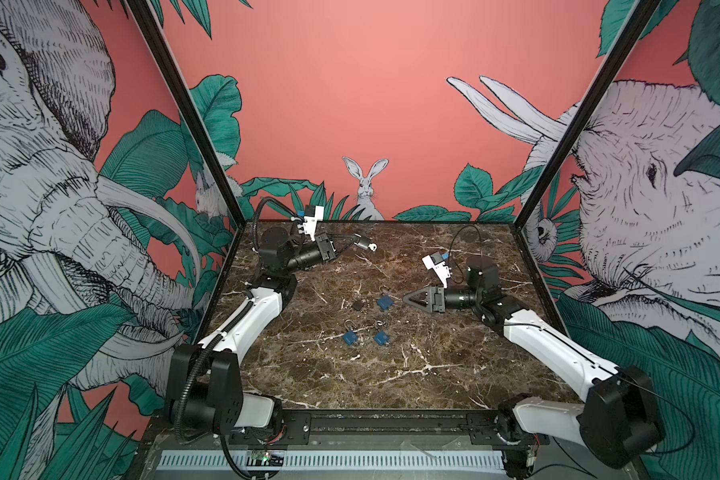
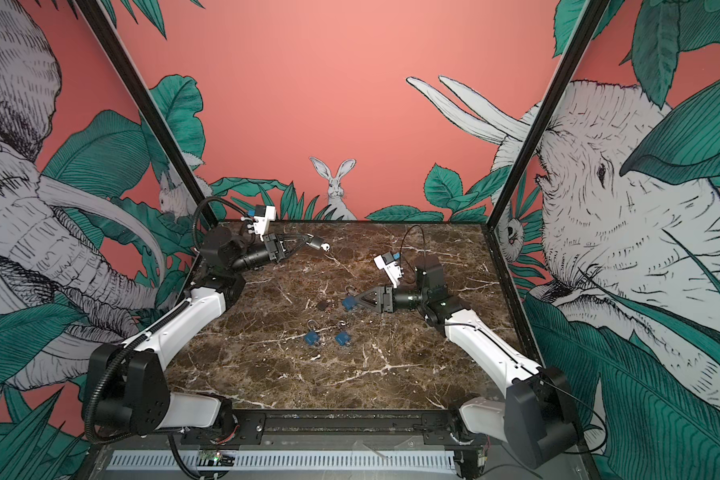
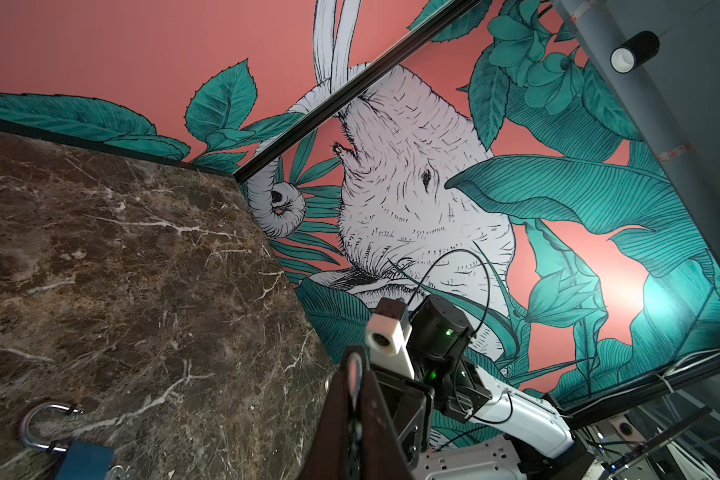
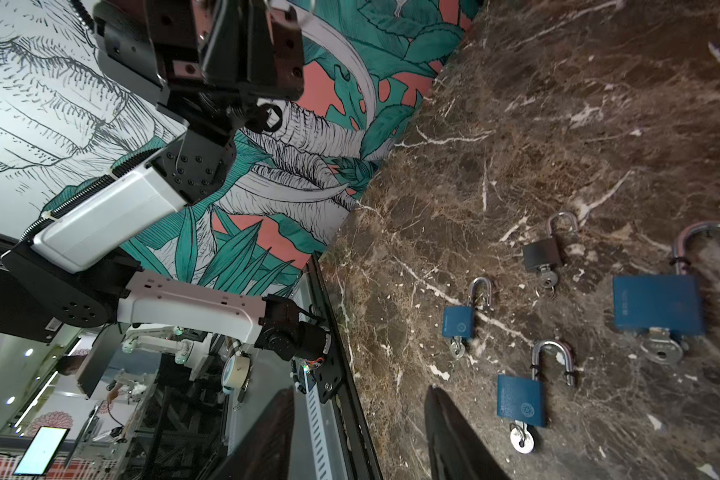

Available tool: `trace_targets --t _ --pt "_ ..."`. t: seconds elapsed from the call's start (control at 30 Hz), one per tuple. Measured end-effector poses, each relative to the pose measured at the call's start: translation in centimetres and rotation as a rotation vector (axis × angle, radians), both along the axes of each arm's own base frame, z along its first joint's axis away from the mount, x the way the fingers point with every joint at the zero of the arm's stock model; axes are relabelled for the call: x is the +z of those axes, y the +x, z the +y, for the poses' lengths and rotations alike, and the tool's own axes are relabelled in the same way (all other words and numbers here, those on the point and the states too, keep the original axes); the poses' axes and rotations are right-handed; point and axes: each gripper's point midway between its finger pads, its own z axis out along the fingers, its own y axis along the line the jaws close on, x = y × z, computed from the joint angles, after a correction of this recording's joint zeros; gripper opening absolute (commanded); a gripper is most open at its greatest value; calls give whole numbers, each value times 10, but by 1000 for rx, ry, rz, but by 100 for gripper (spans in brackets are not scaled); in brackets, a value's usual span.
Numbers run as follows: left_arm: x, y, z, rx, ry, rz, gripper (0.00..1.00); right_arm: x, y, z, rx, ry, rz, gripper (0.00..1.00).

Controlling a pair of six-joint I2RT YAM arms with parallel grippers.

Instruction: Lock with the key

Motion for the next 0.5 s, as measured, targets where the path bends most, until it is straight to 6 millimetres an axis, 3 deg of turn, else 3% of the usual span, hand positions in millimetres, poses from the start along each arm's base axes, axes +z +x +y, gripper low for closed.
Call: trace_targets --t 0.23,0.5 --pt "-14 -30 -25 -100 64 31 0 32 16 7 -14 -22 -120 52" --pt "-24 -42 -37 -149 89 53 0 34 28 20 4 -52 -143 46"
